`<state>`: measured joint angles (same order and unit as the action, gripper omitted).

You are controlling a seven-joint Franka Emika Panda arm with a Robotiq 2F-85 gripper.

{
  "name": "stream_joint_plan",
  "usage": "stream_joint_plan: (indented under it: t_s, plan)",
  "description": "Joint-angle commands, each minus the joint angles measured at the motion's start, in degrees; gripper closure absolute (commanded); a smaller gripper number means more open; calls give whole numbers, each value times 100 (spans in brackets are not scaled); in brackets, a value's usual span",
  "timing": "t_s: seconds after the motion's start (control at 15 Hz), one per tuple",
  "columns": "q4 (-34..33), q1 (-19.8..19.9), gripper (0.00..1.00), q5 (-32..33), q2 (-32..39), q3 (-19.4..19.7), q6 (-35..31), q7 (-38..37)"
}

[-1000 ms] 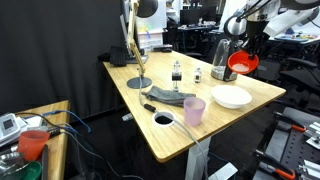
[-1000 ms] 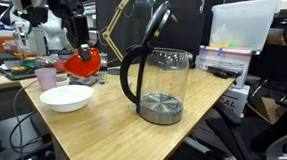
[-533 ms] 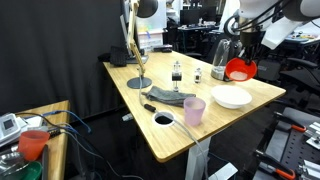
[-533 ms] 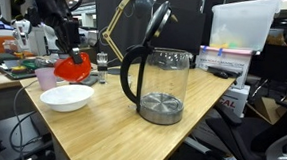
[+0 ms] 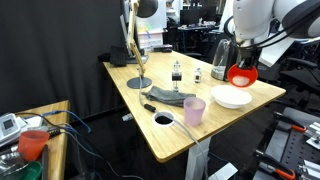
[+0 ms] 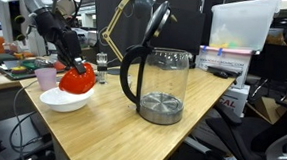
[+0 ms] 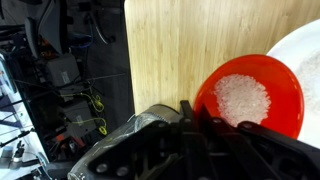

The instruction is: Pour the white contents out of the orange bowl and into the white bowl

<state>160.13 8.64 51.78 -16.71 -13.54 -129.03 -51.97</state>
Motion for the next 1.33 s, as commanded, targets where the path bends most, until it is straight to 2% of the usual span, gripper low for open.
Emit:
stream_joint_plan:
  t_s: [0.0, 0.47, 0.6, 1.0, 1.13, 1.2, 1.27]
  plan:
    - [-56, -363, 98, 398, 203, 205, 233, -436]
    - [-240, -801, 98, 958, 393, 316, 834, -980]
    - [-233, -935, 98, 868, 399, 334, 842, -911]
    - [-219, -1177, 98, 1195, 413, 309, 1025, -1055]
    - [-128, -1232, 98, 1048, 275, 386, 888, -952]
    - [-126, -1243, 92, 1048, 275, 396, 886, -951]
    - [-124, -1257, 92, 1046, 274, 408, 884, -950]
